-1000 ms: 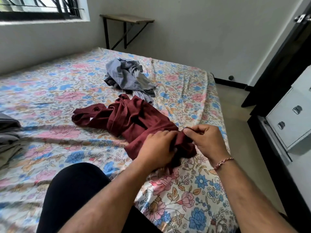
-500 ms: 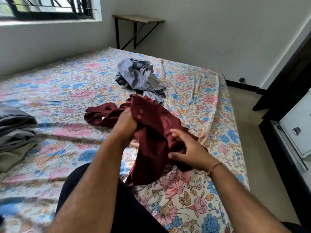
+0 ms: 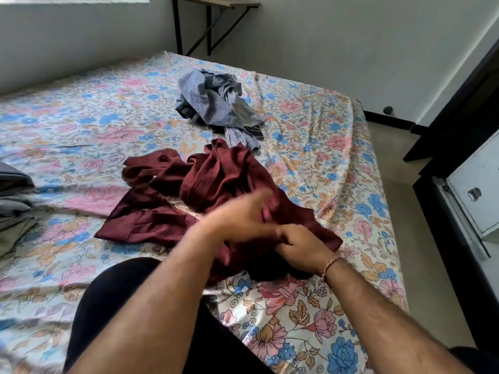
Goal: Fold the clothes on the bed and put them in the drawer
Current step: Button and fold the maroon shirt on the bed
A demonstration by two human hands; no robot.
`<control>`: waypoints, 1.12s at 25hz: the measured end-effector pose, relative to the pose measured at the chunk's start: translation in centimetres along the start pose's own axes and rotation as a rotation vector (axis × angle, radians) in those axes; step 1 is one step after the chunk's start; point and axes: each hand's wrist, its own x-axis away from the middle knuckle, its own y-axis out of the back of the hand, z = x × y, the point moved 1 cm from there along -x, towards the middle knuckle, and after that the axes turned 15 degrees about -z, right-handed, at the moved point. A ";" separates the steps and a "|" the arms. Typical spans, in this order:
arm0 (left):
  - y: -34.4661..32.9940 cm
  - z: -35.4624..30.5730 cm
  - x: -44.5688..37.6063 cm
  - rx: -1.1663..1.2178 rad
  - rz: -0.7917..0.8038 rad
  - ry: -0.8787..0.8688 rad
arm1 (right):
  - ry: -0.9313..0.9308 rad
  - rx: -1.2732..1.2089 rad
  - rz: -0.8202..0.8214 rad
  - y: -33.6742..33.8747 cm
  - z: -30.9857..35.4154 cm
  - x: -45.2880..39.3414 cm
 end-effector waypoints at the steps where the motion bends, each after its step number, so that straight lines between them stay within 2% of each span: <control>1: -2.0 0.2 -0.2 -0.116 0.196 -0.013 | -0.015 -0.030 0.093 0.1 0.0 0.1; 2: -3.4 0.7 -0.5 -0.204 0.270 -0.032 | -0.036 -0.094 0.203 0.4 0.0 0.4; 3: -4.2 1.0 -0.8 -0.248 0.255 -0.062 | -0.077 -0.203 0.289 1.0 0.0 0.6; 4: -4.4 1.3 -1.0 -0.249 0.200 -0.079 | -0.124 -0.321 0.279 1.5 -0.3 0.5; 5: -4.5 1.5 -1.2 -0.218 0.165 -0.066 | -0.168 -0.437 0.151 1.8 -0.5 0.0; 6: -4.4 1.7 -1.2 -0.197 0.152 -0.047 | -0.242 -0.479 -0.085 1.9 -1.3 -1.1; 7: -4.4 1.9 -1.3 -0.185 0.151 -0.023 | -0.298 -0.427 -0.331 2.0 -2.1 -2.5; 8: -4.2 2.0 -1.2 -0.171 0.129 -0.014 | -0.327 -0.283 -0.485 2.1 -2.6 -4.0; 9: -4.0 2.0 -1.3 -0.140 0.064 -0.011 | -0.317 -0.101 -0.500 1.9 -3.1 -5.5; 10: -3.8 2.0 -1.3 -0.080 -0.041 0.010 | -0.284 0.062 -0.420 1.5 -3.2 -6.6; 12: -3.4 2.2 -1.7 0.241 -0.242 0.217 | -0.218 0.186 -0.288 0.4 -2.6 -7.6; 14: -3.0 2.2 -1.8 0.651 -0.254 0.518 | -0.073 0.060 -0.256 -0.7 -0.7 -6.8; 15: -3.1 2.8 -2.0 0.742 -0.258 0.621 | 0.025 -0.033 -0.201 -1.1 0.5 -6.0; 17: -3.4 4.0 -2.4 0.685 -0.325 0.677 | 0.159 -0.186 -0.010 -1.4 1.7 -4.8; 18: -3.4 4.2 -2.3 0.628 -0.384 0.677 | 0.163 -0.253 0.036 -1.4 1.9 -4.5; 19: -3.4 4.3 -2.4 0.626 -0.440 0.672 | 0.125 -0.316 -0.016 -1.2 2.1 -4.6; 21: -2.8 4.2 -2.8 0.798 -0.499 0.632 | -0.001 -0.408 -0.312 -0.4 2.2 -5.5; 22: -2.1 3.8 -2.8 0.938 -0.504 0.601 | 0.025 -0.374 -0.467 0.5 2.5 -6.2; 23: -1.2 3.6 -2.7 1.068 -0.481 0.559 | 0.112 -0.296 -0.553 1.6 2.9 -6.9; 24: -0.1 2.9 -2.2 1.151 -0.412 0.489 | 0.213 -0.214 -0.559 2.6 3.3 -7.8; 26: 2.1 2.1 -0.9 1.202 -0.203 0.333 | 0.400 -0.031 -0.403 4.4 4.6 -9.6; 28: 4.4 2.0 0.7 1.129 0.002 0.223 | 0.597 0.163 -0.200 5.3 6.6 -10.8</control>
